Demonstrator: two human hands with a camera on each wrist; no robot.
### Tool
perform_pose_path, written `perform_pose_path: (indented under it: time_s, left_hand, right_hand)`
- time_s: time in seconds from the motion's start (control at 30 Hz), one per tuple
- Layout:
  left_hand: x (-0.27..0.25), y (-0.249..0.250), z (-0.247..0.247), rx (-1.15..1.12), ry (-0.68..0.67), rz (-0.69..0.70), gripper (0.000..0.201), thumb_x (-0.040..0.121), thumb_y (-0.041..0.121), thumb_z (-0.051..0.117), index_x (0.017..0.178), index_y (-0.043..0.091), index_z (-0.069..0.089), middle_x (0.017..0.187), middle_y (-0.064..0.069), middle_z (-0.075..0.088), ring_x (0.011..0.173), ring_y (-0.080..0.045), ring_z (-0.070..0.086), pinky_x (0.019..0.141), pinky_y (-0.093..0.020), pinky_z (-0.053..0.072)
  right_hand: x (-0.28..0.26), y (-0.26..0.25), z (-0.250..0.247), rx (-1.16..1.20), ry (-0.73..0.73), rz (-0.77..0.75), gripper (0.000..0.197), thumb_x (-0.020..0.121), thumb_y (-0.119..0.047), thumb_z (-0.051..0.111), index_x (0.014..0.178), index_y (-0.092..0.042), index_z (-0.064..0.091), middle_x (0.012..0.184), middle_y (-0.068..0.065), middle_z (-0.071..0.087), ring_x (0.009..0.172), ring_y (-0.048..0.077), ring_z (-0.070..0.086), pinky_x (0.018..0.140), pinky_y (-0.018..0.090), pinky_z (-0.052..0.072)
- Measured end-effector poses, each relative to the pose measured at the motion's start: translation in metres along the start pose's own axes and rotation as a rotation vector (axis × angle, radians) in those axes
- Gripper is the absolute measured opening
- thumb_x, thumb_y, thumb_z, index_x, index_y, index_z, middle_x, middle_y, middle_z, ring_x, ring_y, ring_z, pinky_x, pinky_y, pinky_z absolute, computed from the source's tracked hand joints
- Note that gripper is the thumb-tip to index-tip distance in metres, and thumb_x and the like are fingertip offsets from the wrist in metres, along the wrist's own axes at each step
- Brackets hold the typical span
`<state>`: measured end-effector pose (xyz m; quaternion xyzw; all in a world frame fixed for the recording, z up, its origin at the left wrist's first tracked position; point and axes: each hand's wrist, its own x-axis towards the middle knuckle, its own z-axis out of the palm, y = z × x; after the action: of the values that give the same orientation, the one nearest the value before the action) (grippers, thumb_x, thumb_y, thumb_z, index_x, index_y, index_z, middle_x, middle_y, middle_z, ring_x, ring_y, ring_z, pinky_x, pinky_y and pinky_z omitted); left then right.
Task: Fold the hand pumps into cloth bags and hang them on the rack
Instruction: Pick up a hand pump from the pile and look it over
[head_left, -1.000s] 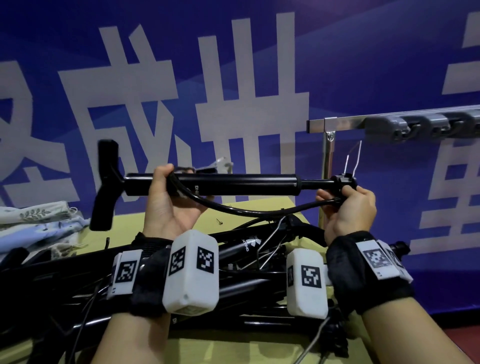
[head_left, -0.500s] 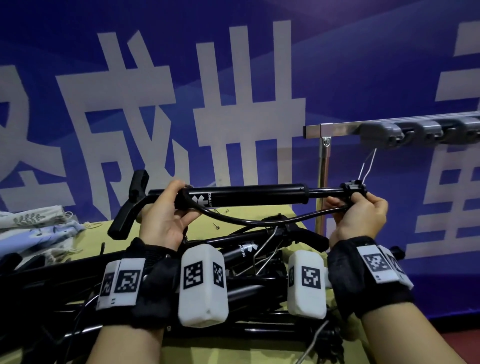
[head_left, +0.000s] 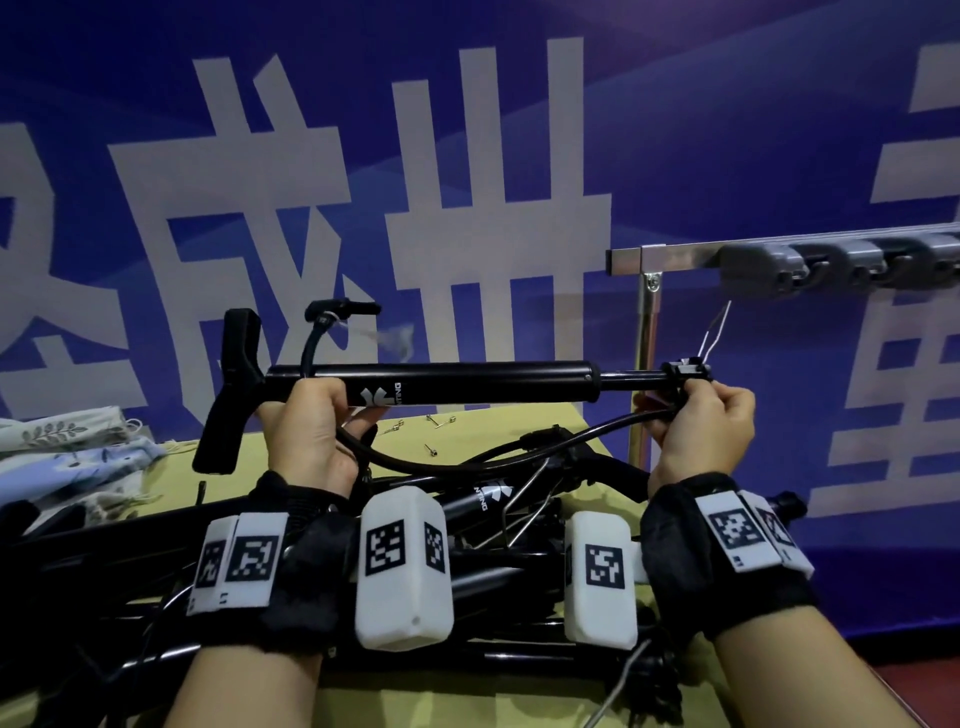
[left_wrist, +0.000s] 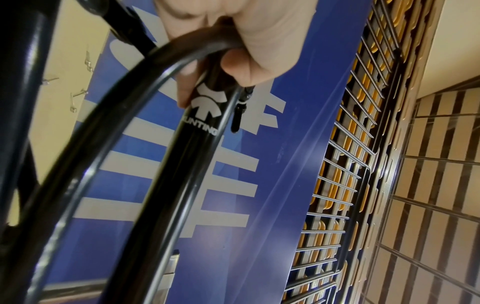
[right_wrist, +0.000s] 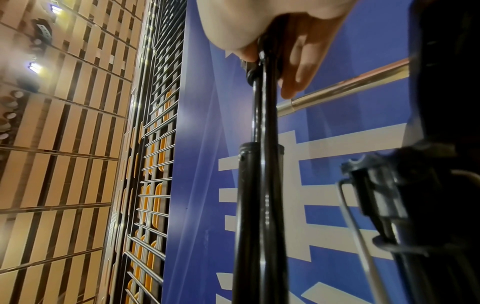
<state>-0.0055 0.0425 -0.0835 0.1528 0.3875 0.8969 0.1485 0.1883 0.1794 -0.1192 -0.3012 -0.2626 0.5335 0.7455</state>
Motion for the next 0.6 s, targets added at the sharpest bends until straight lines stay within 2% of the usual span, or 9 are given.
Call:
perform_pose_path:
  time_s: [0.17,0.3,0.4,0.5,0.6]
  left_hand:
    - [-0.001,-0.001,-0.001,0.011,-0.014,-0.019,0.047,0.065,-0.016,0.028,0.108,0.0,0.036,0.098,-0.024,0.045,0.064,-0.027,0.057,0.051,-0.036,0.058]
    - [-0.003,-0.004,0.001,0.017,-0.047,-0.025,0.062,0.064,-0.018,0.028,0.124,-0.007,0.036,0.096,-0.025,0.047,0.061,-0.027,0.06,0.054,-0.04,0.059]
    - [-0.003,-0.006,0.0,0.045,-0.065,-0.049,0.057,0.064,-0.017,0.031,0.119,-0.006,0.037,0.085,-0.023,0.05,0.049,-0.022,0.064,0.051,-0.034,0.058]
    - [-0.002,-0.007,0.0,0.058,-0.093,-0.086,0.056,0.065,-0.016,0.034,0.121,-0.011,0.038,0.09,-0.024,0.051,0.056,-0.024,0.066,0.051,-0.026,0.055]
    - [-0.003,-0.008,0.003,0.042,-0.13,-0.084,0.05,0.067,-0.018,0.034,0.114,-0.001,0.039,0.085,-0.023,0.053,0.052,-0.023,0.067,0.051,-0.026,0.055]
  right_hand:
    - [0.0,0.006,0.0,-0.056,-0.023,-0.004,0.021,0.089,-0.007,0.05,0.073,-0.02,0.043,0.087,0.014,0.064,0.065,0.022,0.064,0.045,0.02,0.048]
    - [-0.004,0.011,0.002,-0.086,-0.072,0.015,0.022,0.089,-0.006,0.05,0.073,-0.02,0.043,0.094,0.021,0.064,0.072,0.028,0.066,0.052,0.026,0.051]
    - [-0.006,0.014,0.002,-0.119,-0.104,0.013,0.021,0.087,-0.007,0.051,0.071,-0.02,0.045,0.093,0.021,0.066,0.077,0.03,0.067,0.055,0.029,0.052]
    - [-0.007,0.015,0.002,-0.162,-0.128,0.004,0.022,0.085,-0.011,0.053,0.067,-0.019,0.045,0.088,0.019,0.066,0.077,0.033,0.066,0.052,0.028,0.049]
    - [-0.008,0.017,0.001,-0.204,-0.158,0.018,0.022,0.084,-0.015,0.056,0.066,-0.019,0.045,0.092,0.022,0.066,0.072,0.033,0.065,0.05,0.026,0.048]
